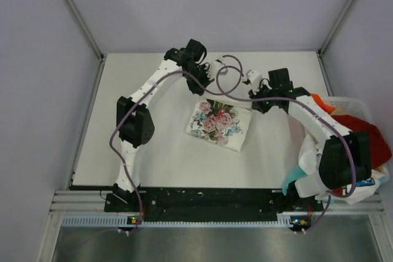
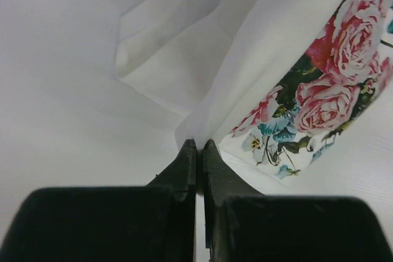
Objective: Fold and stack the t-shirts
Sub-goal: Fold the long partially folded tshirt into a neat square, then put the neatly folded tshirt into the corner of the board with the left arm
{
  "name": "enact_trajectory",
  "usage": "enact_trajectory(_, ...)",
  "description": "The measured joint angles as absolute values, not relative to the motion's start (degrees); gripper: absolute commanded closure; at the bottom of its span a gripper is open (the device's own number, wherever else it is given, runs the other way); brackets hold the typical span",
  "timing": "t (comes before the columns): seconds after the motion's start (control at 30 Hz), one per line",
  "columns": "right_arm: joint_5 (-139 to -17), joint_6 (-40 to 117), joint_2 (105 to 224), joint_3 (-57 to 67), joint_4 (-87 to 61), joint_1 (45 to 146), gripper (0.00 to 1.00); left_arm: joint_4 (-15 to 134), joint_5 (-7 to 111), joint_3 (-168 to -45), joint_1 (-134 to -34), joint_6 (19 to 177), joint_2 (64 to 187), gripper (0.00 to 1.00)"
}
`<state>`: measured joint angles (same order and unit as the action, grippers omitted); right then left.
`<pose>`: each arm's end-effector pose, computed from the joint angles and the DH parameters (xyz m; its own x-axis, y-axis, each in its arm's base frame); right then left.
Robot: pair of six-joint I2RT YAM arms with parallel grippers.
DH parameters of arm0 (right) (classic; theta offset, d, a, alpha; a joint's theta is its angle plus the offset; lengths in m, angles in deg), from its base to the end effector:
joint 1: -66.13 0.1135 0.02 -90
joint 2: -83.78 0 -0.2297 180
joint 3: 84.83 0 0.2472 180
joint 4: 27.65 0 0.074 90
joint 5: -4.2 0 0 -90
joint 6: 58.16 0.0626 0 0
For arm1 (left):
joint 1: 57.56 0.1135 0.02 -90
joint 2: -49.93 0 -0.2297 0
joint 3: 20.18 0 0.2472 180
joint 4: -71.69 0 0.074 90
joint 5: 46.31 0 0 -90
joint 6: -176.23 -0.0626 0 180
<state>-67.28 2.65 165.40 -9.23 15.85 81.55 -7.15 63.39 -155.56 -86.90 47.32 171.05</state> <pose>0.3022 0.1040 0.2134 -0.4202 -0.5956 -0.6846 -0.7513 0.6515 -0.1057 0.3692 -0.2317 0.2510 -0.2437 0.8153 -0.5252 0.9516 0.3055 0.0327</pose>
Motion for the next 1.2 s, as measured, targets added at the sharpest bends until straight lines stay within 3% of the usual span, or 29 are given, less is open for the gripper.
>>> enact_trajectory(0.17,-68.5,4.7,174.3,-5.4,14.1,79.6,1.0,-2.4,60.2,-157.4,-86.9,48.8,177.7,1.0)
enact_trajectory(0.23,-69.1,5.3,177.6,-3.9,13.5,79.4,1.0,-0.6,59.0,-157.5,-86.9,49.4,179.2,0.96)
enact_trajectory(0.3,-69.6,6.0,180.2,-2.8,12.9,79.3,0.96,1.8,57.2,-157.6,-86.9,50.4,180.8,0.79)
enact_trajectory(0.37,-70.8,7.2,183.2,-1.0,12.3,79.3,0.81,4.2,55.4,-157.7,-86.9,51.5,182.1,0.59)
enact_trajectory(0.47,-75.2,9.9,188.6,3.3,12.0,78.7,0.71,9.1,48.9,-157.9,-86.7,52.7,183.7,0.43)
enact_trajectory(0.63,-88.2,17.6,199.4,15.5,13.8,75.8,0.64,14.9,39.4,-163.7,-85.4,54.5,188.0,0.42)
enact_trajectory(0.77,-91.0,23.4,199.0,18.1,15.5,74.5,0.59,16.7,39.9,-163.8,-84.5,57.9,186.5,0.44)
enact_trajectory(1.0,-84.0,35.9,185.2,5.5,17.5,74.7,0.55,17.3,51.2,-146.0,-84.0,67.6,174.0,0.33)
enact_trajectory(1.2,-75.2,45.2,186.0,1.7,16.6,74.6,0.64,18.1,59.3,-142.6,-83.2,78.6,173.5,0.28)
